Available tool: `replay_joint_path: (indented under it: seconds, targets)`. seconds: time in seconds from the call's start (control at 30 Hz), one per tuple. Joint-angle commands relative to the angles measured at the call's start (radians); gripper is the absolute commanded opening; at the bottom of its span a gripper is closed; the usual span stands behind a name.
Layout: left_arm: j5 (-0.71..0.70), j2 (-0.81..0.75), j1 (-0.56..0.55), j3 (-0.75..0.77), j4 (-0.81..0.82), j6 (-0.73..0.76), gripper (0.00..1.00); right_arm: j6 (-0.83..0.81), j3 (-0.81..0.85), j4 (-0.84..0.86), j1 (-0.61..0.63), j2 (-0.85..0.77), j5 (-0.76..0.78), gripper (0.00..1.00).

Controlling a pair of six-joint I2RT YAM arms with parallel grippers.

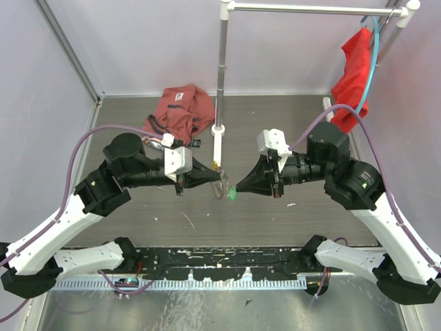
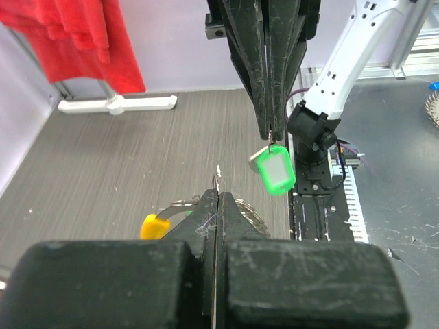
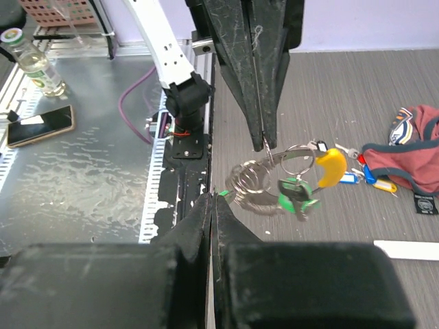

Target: Put the keys on the keyring

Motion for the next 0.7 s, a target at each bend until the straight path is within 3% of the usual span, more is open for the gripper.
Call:
replay_joint_path:
  seconds: [0.0,0.33,0.67]
  targets:
    - [0.079,0.005,-0.004,0.066,0.06,0.04,0.0,0.022,0.039,0.061,-0.003,0.003,-0.056,0.01]
    - [0.08,-0.037,-0.004,0.035,0.099,0.005,0.0,0.198,-0.057,0.341,-0.003,-0.037,-0.036,0.01]
    - [0.076,-0.042,-0.004,0.02,0.119,-0.011,0.0,0.224,-0.079,0.399,-0.003,-0.029,-0.042,0.01]
